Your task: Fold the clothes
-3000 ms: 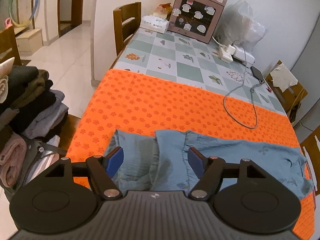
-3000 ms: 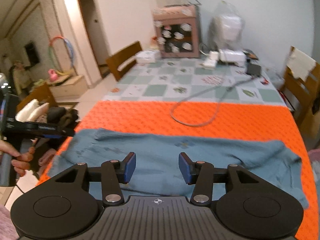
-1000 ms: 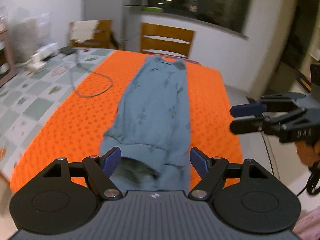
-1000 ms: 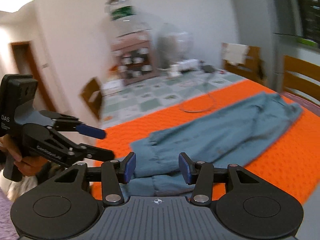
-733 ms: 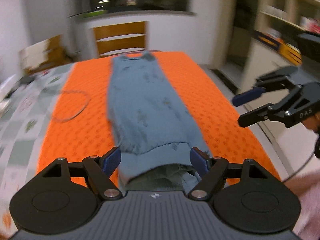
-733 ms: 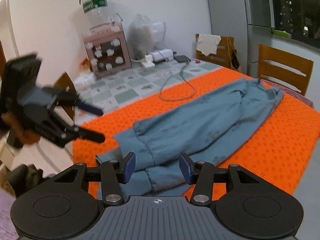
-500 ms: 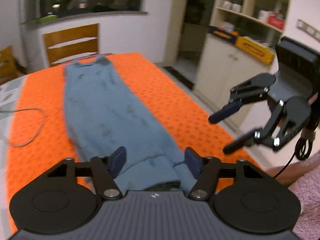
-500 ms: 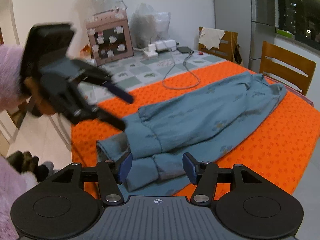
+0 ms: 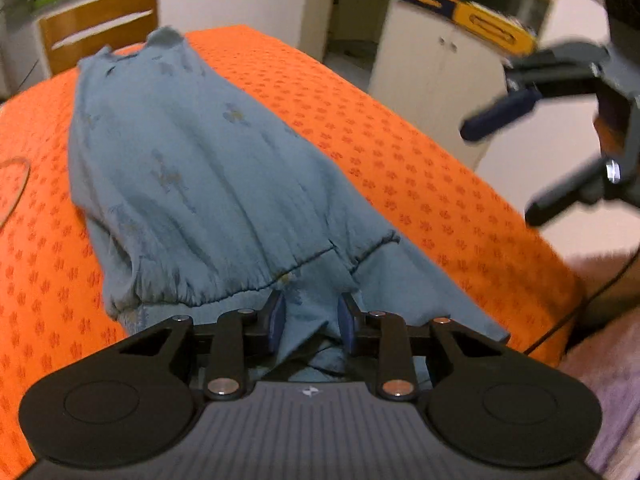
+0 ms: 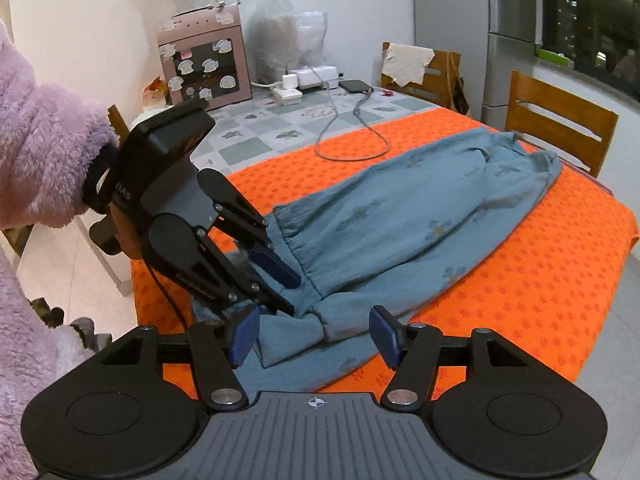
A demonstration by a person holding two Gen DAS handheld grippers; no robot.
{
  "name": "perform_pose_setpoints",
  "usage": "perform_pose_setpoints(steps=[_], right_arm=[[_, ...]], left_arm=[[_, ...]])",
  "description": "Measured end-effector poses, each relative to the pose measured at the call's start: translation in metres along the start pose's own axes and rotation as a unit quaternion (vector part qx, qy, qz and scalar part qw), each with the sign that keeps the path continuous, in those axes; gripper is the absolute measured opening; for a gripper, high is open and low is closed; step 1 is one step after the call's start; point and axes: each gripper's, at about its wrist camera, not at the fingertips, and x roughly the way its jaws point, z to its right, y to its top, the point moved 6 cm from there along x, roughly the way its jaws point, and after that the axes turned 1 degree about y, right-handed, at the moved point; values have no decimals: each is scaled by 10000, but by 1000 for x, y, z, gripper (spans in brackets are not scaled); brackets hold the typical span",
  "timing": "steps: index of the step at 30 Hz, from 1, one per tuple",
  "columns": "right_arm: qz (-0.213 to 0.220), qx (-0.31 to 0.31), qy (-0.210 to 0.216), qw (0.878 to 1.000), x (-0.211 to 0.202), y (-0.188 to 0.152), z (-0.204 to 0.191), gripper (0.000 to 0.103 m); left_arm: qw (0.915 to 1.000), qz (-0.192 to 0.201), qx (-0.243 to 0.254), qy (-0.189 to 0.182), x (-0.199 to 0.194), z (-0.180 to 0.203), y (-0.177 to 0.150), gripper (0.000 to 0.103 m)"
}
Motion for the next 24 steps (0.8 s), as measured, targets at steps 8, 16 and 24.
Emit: perform_pose_setpoints(steps=[8, 16, 24], right_arm=[[-151, -585, 270, 9978, 16, 6, -22, 68], [-273, -1072, 586, 9921, 38, 10, -44, 77], [-460, -1476, 542, 9865, 59, 4, -57, 87]], left_arm=[[9957, 539, -680, 319, -74, 4, -16, 59], [9892, 270, -1107, 926, -86, -1, -52, 70], [9899, 61, -1026, 980, -65, 1, -73, 70]])
